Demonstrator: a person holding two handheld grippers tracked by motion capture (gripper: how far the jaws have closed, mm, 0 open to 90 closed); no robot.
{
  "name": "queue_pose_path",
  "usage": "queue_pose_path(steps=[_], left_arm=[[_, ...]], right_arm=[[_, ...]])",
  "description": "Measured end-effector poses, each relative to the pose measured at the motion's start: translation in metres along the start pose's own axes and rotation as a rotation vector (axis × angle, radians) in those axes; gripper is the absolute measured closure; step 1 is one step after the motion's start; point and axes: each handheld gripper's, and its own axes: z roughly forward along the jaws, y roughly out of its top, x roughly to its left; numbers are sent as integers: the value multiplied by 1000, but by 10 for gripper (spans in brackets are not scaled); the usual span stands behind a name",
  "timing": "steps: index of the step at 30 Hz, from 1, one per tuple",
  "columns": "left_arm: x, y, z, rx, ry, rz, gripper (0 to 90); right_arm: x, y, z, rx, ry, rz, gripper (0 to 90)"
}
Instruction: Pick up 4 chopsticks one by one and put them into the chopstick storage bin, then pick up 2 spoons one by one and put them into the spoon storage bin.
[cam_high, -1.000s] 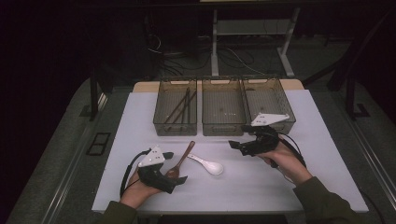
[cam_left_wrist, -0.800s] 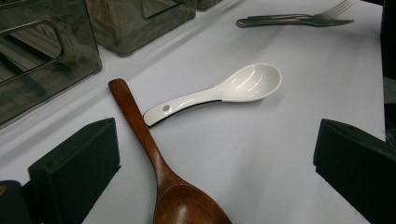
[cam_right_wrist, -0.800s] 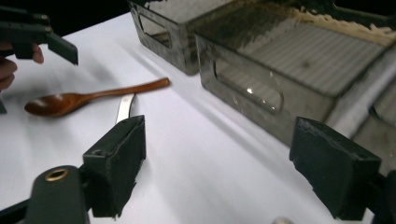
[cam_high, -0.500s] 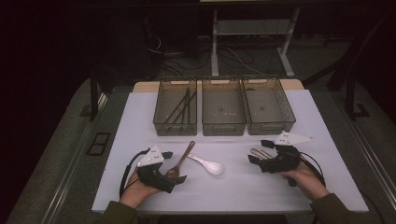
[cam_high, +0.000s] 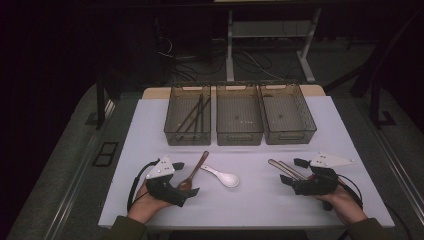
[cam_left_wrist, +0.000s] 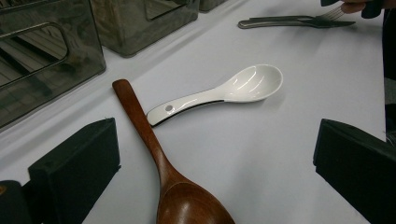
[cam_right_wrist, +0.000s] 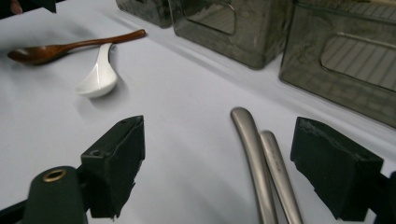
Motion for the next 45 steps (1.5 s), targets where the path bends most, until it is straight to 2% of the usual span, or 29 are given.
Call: queue_pose_path(steps=[9,14,24,27,32,39,43,45], left_arm=[[1,1,-2,6,6,5,0],[3,2,-2,6,13,5,0],[4,10,-1,5,8,15,41],[5,12,2,10,14,12,80],[8,13,4,46,33,-4,157],[15,10,6,95,60,-51,324],[19,9,10,109,63,-66,433],[19,11,12,111,60,-54,477]], right_arm=[[-5,-11,-11,-5,-17,6,174],[-6,-11,-14,-13,7,35,153],[-5,-11,-13,0,-4,26,154],[-6,-11,-13,3,-4,28,154],[-5,-11,-14,1,-5,33,154],[-6,-11,-13,2,-3,28,154],[-6,-11,-13,-1,-1,30,154],[-6,-11,-13,0,-1,32,154]])
